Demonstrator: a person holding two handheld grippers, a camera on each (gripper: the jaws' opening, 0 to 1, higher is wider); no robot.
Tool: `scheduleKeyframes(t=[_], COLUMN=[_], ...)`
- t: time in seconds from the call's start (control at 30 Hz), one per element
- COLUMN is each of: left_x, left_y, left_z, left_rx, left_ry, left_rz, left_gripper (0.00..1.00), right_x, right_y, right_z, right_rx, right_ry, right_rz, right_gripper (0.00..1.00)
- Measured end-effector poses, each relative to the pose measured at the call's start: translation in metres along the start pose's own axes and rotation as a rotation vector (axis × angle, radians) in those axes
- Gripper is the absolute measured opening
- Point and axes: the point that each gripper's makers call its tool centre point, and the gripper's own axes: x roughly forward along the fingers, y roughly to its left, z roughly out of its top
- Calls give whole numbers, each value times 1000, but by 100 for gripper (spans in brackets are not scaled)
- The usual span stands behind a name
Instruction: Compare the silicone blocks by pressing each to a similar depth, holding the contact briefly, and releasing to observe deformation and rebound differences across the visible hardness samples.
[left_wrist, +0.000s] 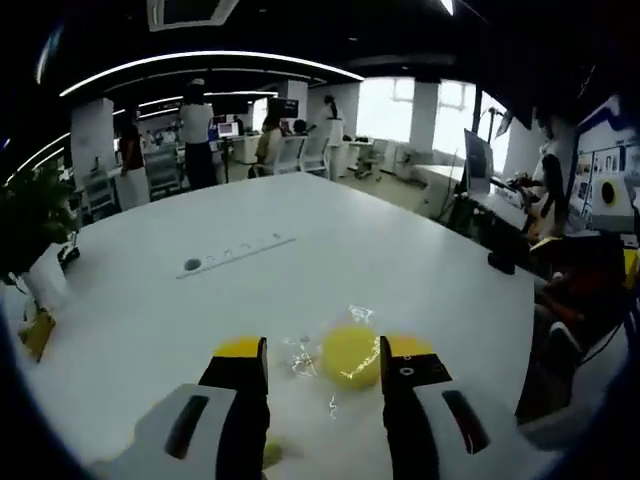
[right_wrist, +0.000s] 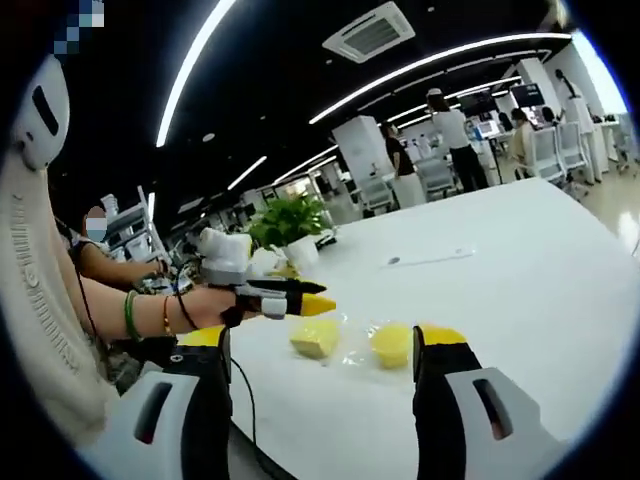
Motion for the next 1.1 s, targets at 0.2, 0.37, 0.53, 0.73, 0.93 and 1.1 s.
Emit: scheduleKeyframes(t=[0.2, 0.37, 0.53, 0.73, 0.93, 1.1], left_x=[-64, -117, -167, -200, -213, -216], left_y=[2, 6, -2, -4, 0, -1], left_z=[6, 7, 11, 3, -10, -18], left_rx=[-37, -37, -42, -66, -65, -93], left_ry=[-110, -178, -264, -290, -291, -270], left_rz=[10, 22, -34, -80, -98, -107], left_gripper=[41, 42, 56, 71, 75, 75], right_x=[-7, -4, -4, -8, -6, -9], right_y=[23, 44, 53, 47, 46, 54], right_z=[-4, -2, -13, -12, -16, -22], right_rx=[-27, -32, -138, -127, -107, -133], right_ry=[-20, -79, -16, -17, -13, -2], right_rz=[8, 29, 27, 6, -32, -40], right_gripper=[73, 80, 84, 86, 93, 92])
